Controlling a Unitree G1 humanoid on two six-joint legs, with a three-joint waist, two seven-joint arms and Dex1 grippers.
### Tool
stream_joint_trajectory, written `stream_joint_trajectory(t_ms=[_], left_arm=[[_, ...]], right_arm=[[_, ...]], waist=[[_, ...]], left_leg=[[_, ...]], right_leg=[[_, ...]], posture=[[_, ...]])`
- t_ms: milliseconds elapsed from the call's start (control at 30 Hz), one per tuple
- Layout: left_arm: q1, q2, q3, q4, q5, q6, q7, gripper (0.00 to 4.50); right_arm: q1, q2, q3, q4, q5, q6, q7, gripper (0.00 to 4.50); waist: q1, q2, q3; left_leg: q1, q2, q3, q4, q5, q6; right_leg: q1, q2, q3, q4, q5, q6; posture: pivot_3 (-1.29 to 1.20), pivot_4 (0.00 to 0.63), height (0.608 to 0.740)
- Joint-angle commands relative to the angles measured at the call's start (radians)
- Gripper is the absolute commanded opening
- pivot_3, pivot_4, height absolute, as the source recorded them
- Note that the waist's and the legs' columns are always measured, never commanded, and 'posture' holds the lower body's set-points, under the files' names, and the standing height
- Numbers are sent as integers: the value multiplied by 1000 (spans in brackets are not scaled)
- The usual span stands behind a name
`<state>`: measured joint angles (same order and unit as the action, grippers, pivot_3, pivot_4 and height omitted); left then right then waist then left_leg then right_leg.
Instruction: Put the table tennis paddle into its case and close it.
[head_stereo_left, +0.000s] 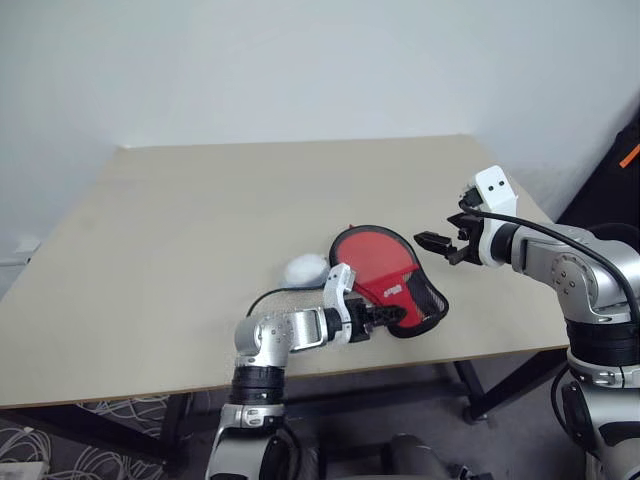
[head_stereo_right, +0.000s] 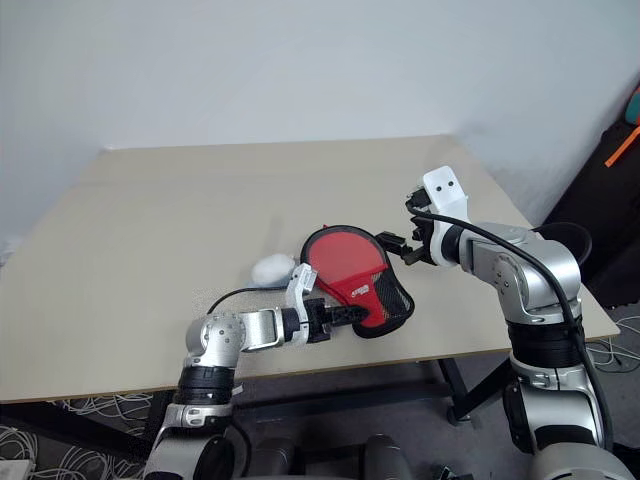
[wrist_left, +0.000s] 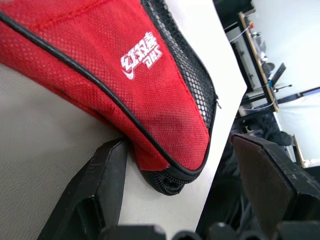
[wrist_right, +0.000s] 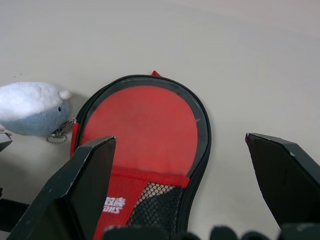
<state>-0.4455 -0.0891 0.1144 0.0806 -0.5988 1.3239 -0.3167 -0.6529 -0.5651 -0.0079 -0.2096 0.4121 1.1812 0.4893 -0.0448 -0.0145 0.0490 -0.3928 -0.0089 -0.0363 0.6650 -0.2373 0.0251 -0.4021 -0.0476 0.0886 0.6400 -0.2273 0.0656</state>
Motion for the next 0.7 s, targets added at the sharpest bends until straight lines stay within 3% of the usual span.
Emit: stream_joint_trajectory(t_ms=[33, 133, 233, 500, 700], left_arm=[[-1, 7, 32, 46, 49, 94, 102, 3502], [-13, -2, 73, 49, 56, 153, 142, 3502], [-30, -15, 130, 63, 75, 216, 191, 2964], [-18, 17, 141, 84, 76, 291, 234, 22], [7, 70, 71, 49, -13, 291, 215, 22]], right_arm=[[-10, 0, -23, -39, 9, -6, -6, 4500], [-9, 2, -23, -41, 10, -5, -7, 4500], [-10, 4, -24, -41, 12, -3, -10, 4500], [-12, 9, -26, -43, 18, 2, -18, 4500], [-16, 12, -24, -43, 21, 5, -21, 4500]], waist=[[-2, 0, -1], [-2, 0, -1], [-3, 0, -3], [-3, 0, -3], [-5, -1, -6]], left_leg=[[0, 0, 0, 0, 0, 0], [0, 1, 0, -1, 0, 0], [1, 1, 0, -3, 0, 0], [1, 2, 1, -5, 0, 0], [1, 2, 1, -5, 0, -1]], right_leg=[[0, 0, 0, 0, 0, 0], [0, 0, 0, 0, 0, 0], [-1, 1, 1, 0, 0, 0], [-3, 2, 2, 0, 0, 0], [-3, 2, 2, 0, 0, 0]], posture=[[0, 0, 740], [0, 0, 740], [0, 0, 740], [0, 0, 740], [0, 0, 740]])
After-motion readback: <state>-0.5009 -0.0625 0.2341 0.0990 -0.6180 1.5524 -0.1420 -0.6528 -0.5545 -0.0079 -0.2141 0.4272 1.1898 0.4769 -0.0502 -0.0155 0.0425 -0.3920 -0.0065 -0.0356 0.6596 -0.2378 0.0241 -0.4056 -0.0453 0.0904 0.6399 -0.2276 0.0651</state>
